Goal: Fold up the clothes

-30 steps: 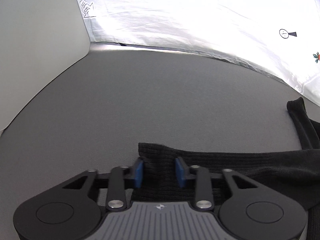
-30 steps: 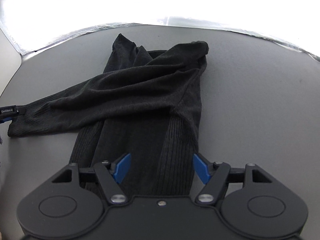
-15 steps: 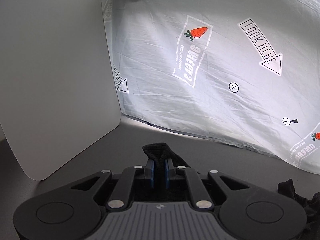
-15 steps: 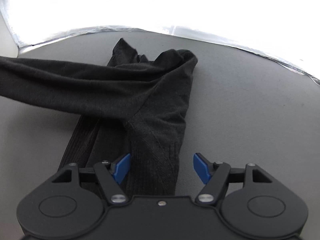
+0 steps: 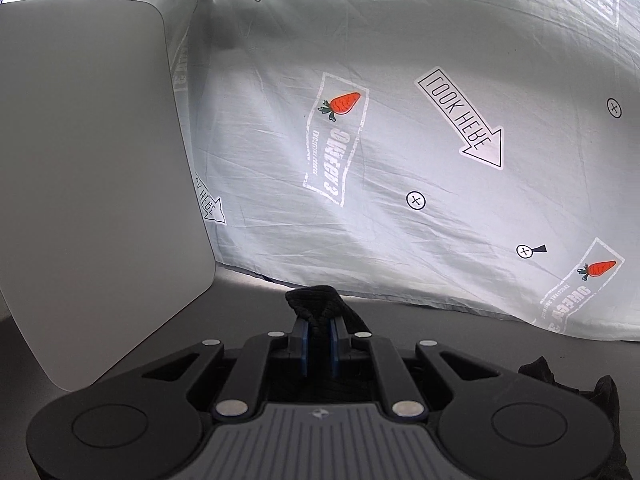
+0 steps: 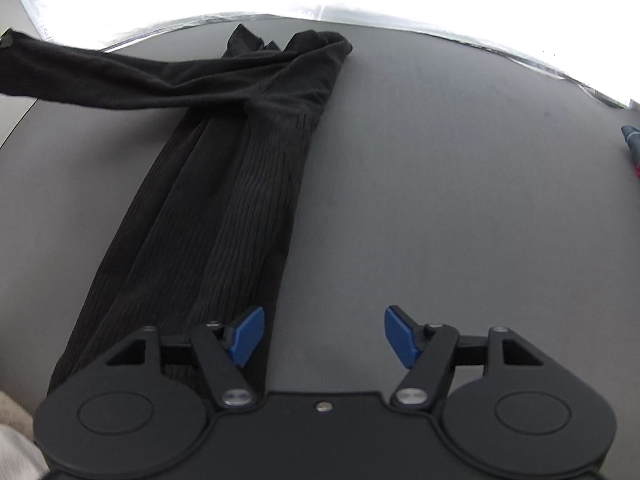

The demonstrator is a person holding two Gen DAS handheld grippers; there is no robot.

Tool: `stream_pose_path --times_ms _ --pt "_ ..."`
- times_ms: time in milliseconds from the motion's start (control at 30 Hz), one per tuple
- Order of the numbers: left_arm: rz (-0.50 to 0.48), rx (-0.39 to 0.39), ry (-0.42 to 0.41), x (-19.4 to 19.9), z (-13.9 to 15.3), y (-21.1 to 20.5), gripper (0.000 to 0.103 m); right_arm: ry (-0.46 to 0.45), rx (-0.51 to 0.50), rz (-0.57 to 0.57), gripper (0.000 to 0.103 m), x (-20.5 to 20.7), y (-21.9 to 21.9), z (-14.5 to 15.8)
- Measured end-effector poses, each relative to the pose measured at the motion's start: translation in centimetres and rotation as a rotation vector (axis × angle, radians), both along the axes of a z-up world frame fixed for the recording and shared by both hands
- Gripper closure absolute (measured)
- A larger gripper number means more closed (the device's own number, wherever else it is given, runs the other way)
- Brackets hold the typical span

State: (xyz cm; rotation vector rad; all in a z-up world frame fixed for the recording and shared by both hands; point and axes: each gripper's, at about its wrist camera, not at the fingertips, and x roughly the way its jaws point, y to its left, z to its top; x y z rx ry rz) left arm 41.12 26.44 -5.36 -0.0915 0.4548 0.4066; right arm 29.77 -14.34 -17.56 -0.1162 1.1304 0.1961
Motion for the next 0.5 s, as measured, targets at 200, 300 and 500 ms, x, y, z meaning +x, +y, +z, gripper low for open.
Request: stream_pose_path --times_ms 200,300,500 --pt "-0.040 -0.016 -0.035 -2.0 1.9 -1.5 0.091 0.082 0.056 0.107 0.063 -5.4 1.4 -1.2" --pt "-0.048 0.005 -0.049 -2.8 2.5 -2.3 0.091 0.069 0.049 0.089 0.097 -6.6 1.8 -1.9" --pt "-0.049 0.018 -0.065 -4.8 3.2 -3.2 0.091 0.048 -0.001 -0.034 0.097 -8.3 0.3 -1.6"
